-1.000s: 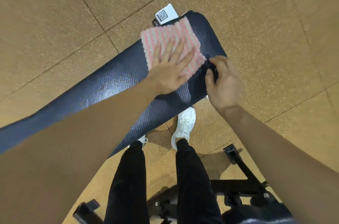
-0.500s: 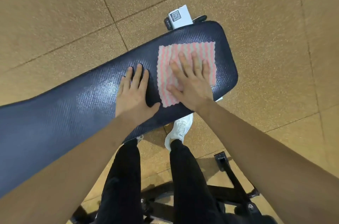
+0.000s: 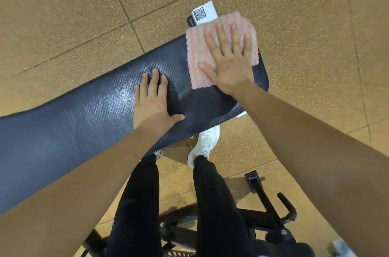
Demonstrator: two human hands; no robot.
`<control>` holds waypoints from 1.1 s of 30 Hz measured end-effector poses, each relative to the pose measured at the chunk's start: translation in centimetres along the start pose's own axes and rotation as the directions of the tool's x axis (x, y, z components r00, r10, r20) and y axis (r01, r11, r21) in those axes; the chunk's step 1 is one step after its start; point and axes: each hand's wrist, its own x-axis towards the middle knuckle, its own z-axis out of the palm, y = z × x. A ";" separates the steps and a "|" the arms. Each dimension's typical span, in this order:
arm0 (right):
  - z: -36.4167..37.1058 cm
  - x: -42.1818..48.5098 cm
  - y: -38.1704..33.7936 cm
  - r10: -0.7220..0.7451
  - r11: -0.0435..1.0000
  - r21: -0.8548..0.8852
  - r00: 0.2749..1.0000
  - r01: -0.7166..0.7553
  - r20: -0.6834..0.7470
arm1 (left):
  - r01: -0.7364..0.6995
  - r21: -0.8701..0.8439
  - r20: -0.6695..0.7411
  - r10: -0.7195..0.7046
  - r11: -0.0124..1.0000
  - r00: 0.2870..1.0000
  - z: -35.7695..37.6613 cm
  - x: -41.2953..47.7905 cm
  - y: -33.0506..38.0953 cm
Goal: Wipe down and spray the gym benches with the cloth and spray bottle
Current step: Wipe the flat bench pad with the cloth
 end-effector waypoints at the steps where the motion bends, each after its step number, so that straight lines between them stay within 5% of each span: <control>1: 0.4 -1.0 0.0 0.004 1.000 0.006 1.000 -0.004 0.007 | 0.003 0.004 0.000 -0.003 1.000 1.000 -0.1 -0.1 0.1; 14: 4.9 -12.6 0.7 0.121 0.987 0.091 0.986 -0.132 0.116 | 0.041 0.024 0.008 -0.041 0.999 0.999 -0.3 -0.1 1.0; 26: 1.2 -3.9 0.3 0.437 0.869 0.193 0.889 -0.456 0.135 | -0.022 0.027 0.013 0.022 0.999 1.000 0.8 0.3 -0.1; 33: -2.5 2.9 1.9 0.426 0.842 0.266 0.881 -0.469 0.206 | -0.027 -0.015 0.026 0.027 1.000 0.999 1.0 0.4 -0.4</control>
